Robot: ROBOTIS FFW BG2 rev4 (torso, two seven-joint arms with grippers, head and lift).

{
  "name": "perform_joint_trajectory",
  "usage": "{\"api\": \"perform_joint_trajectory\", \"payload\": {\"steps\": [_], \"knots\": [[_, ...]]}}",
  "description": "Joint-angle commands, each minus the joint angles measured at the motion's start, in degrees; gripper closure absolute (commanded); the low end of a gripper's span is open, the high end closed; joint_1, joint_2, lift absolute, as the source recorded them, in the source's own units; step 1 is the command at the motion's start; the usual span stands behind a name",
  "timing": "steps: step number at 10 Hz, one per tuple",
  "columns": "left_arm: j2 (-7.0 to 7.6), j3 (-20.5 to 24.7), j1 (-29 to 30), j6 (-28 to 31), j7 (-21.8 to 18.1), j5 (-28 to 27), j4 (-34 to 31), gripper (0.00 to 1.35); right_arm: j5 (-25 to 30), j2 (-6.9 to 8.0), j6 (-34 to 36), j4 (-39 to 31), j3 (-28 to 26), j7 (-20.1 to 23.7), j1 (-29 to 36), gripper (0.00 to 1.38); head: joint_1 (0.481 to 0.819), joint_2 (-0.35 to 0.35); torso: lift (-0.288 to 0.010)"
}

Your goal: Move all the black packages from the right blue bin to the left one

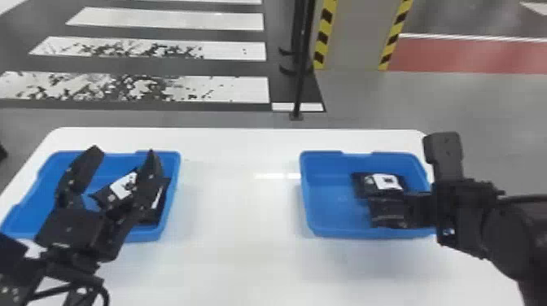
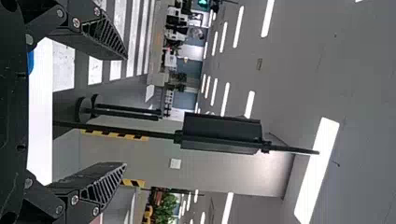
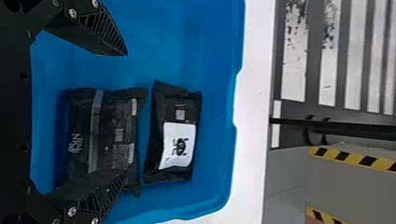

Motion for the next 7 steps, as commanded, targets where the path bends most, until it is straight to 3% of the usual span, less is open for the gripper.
{"api": "perform_joint_trajectory", "payload": {"steps": [1,4,7], "knots": [[0.09,-0.2,0.0,-0.1,0.0,-0.1,0.1,0.25,0.5,0.00,5.6,1.8,0.1,-1.4,-1.7,0.15,0.695,-0.086,-0.140],[0.09,-0.3,0.0,-0.1,0.0,-0.2,0.1,0.24,0.3,-1.06,7.5,9.1,2.5,-1.5,-7.0,0.15,0.695,-0.108,-0.140],[0.09,-0.2,0.2,-0.5,0.0,-0.2,0.1,0.25,0.8,-1.23,7.7,11.7,3.1,-1.5,-8.5,0.15,0.695,-0.109,-0.140]]}}
